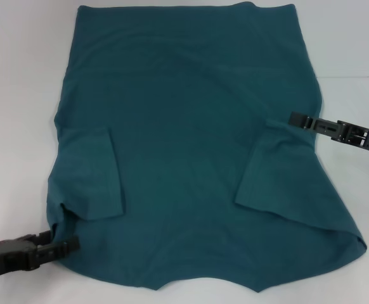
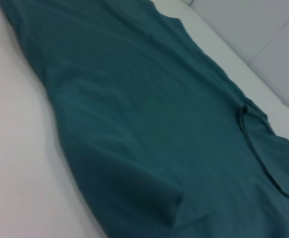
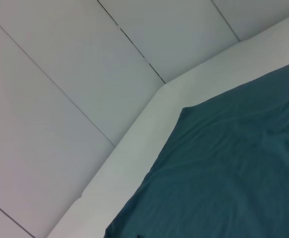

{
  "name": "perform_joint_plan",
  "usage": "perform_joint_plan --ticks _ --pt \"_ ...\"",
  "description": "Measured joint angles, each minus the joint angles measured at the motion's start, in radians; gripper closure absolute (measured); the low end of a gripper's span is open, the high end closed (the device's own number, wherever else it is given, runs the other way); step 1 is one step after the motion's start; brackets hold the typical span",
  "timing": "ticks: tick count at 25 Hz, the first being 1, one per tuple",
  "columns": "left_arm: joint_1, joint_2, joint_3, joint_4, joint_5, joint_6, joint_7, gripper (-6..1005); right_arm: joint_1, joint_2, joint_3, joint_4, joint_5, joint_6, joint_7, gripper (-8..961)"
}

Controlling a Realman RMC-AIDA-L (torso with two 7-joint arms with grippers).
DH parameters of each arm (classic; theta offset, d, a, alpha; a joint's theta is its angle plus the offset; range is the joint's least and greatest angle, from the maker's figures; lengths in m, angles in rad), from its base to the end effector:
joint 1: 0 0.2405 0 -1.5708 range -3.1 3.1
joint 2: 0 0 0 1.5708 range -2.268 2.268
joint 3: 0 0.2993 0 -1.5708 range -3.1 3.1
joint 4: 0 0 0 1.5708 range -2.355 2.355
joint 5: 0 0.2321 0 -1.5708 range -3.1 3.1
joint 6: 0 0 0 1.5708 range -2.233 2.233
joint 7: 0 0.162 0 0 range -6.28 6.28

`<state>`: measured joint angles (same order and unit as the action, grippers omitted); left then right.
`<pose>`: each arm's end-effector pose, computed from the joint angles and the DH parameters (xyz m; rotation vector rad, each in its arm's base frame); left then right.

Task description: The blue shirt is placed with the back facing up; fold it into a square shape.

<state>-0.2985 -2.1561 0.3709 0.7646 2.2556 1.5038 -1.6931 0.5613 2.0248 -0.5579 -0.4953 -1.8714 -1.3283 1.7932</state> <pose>-0.4126 0.2848 -0.0253 -2.2469 -1.4037 -0.5923 0.3315 0.4139 -0.0095 -2.2107 1.3344 0.9366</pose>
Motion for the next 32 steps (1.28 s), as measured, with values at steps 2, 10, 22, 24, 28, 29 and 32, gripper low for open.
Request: perform_joint_plan --ticks 2,10,22,24,28,29,32 --pt "-0.001 -0.001 0.001 0.0 0.0 0.014 0.002 134 -0.001 0.0 0.001 0.001 0.0 0.0 0.0 53" --pt "-0.004 -0.003 0.038 -0.002 0.0 0.029 -0.002 136 -0.004 0.0 0.004 0.002 0.0 0.0 0.0 53" --pt "-0.012 -0.005 0.05 0.004 -0.001 0.021 -0.005 139 -0.005 0.0 0.016 0.001 0.0 -0.006 0.0 54" --pt "-0.013 -0.004 0.058 0.005 0.001 0.02 -0.005 169 -0.005 0.0 0.017 0.001 0.0 -0.007 0.0 54" --pt "-0.021 -0.002 0.062 0.008 0.013 0.003 -0.02 229 -0.005 0.001 0.021 -0.001 0.003 -0.009 0.0 54" --pt "-0.023 -0.001 0.063 0.009 0.015 -0.004 -0.026 244 -0.005 0.001 0.022 -0.002 0.006 -0.01 0.0 54" --pt "-0.026 0.0 0.064 0.009 0.021 -0.021 -0.039 289 -0.006 0.001 0.023 -0.002 0.01 -0.01 0.0 54"
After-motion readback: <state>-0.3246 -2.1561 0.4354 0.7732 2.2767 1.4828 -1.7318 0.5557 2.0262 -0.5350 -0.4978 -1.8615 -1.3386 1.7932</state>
